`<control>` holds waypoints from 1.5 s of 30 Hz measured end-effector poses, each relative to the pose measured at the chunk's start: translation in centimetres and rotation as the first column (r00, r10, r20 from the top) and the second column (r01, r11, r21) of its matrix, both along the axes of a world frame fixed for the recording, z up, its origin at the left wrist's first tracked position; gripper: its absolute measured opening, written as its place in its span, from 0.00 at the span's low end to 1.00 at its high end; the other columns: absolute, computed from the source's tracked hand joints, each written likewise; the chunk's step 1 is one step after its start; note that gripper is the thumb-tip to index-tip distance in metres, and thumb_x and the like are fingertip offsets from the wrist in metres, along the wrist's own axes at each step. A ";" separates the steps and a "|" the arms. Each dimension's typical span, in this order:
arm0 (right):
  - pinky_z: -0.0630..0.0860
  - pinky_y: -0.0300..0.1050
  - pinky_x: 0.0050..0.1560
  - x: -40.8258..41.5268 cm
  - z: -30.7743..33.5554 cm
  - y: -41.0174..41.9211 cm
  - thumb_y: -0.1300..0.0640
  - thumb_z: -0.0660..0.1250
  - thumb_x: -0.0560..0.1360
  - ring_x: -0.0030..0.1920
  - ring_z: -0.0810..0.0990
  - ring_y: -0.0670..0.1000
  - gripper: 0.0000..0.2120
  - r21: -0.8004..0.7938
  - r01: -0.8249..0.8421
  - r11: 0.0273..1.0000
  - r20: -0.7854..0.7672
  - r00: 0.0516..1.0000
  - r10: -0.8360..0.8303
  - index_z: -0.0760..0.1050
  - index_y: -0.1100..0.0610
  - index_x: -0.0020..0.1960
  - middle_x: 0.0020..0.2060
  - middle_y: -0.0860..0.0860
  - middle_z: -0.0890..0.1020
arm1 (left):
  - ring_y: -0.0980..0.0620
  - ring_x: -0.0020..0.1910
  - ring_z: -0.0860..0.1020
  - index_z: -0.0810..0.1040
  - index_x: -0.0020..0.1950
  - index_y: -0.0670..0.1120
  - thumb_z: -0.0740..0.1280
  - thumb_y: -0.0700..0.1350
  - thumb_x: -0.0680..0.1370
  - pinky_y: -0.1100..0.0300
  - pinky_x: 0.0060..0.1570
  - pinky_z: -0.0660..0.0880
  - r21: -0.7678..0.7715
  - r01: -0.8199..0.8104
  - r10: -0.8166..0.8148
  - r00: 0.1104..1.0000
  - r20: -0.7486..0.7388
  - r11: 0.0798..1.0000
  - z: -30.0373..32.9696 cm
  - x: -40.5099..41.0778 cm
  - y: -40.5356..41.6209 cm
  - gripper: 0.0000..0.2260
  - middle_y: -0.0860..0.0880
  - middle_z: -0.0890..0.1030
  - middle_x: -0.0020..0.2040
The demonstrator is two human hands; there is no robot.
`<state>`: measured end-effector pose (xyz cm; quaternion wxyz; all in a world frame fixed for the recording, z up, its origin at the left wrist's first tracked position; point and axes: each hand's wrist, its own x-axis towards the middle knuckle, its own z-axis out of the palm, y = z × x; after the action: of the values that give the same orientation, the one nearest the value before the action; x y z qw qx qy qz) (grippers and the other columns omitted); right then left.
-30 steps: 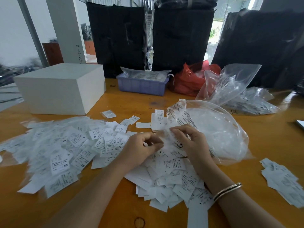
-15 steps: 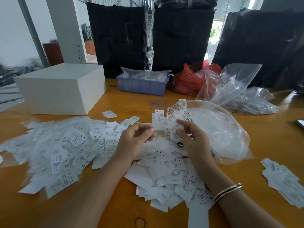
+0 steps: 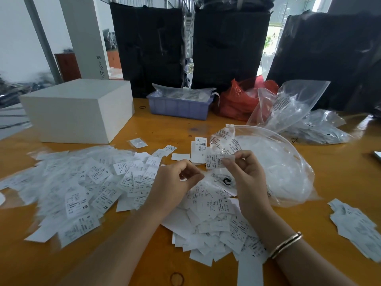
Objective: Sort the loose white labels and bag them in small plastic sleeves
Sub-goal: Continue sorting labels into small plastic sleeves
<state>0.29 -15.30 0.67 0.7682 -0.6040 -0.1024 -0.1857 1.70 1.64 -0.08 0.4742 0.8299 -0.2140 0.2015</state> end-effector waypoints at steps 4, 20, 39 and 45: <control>0.77 0.35 0.40 -0.1 0.1 0.0 0.63 0.70 0.73 0.39 0.81 0.47 0.14 -0.032 -0.019 0.999 0.012 1.000 0.019 0.77 0.44 0.37 0.35 0.49 0.82 | 0.65 0.41 0.78 0.80 0.43 0.52 0.74 0.43 0.71 0.73 0.40 0.74 -0.020 -0.001 0.002 1.000 0.009 1.000 0.1 -0.1 0.0 0.05 0.62 0.79 0.37; 0.76 0.34 0.42 0.2 0.1 -0.8 0.66 0.68 0.74 0.41 0.81 0.45 0.16 -0.121 0.001 0.993 0.074 0.997 0.008 0.76 0.44 0.38 0.36 0.46 0.82 | 0.65 0.38 0.78 0.81 0.43 0.51 0.74 0.44 0.71 0.75 0.37 0.72 -0.040 0.001 -0.001 1.000 0.009 0.999 0.2 -0.1 0.3 0.04 0.61 0.80 0.36; 0.72 0.30 0.44 0.5 -0.4 -0.9 0.64 0.68 0.74 0.42 0.78 0.41 0.13 -0.482 0.153 0.863 0.159 0.984 -0.085 0.73 0.46 0.41 0.39 0.42 0.80 | 0.66 0.38 0.79 0.78 0.42 0.59 0.73 0.45 0.72 0.75 0.38 0.73 -0.017 0.025 -0.024 0.999 0.032 1.000 0.1 0.1 0.4 0.09 0.68 0.79 0.35; 0.73 0.40 0.52 0.1 -0.1 -0.4 0.61 0.66 0.76 0.47 0.77 0.39 0.16 -0.676 0.211 0.706 0.202 0.975 -0.099 0.73 0.38 0.45 0.40 0.36 0.80 | 0.69 0.41 0.77 0.82 0.46 0.51 0.71 0.49 0.72 0.77 0.39 0.71 0.021 0.030 -0.031 0.999 0.043 0.999 0.0 0.2 0.4 0.05 0.67 0.77 0.37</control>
<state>0.35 -15.65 0.57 0.4577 -0.8381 -0.1708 -0.2427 1.89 2.02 -0.11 0.4638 0.8268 -0.2389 0.2102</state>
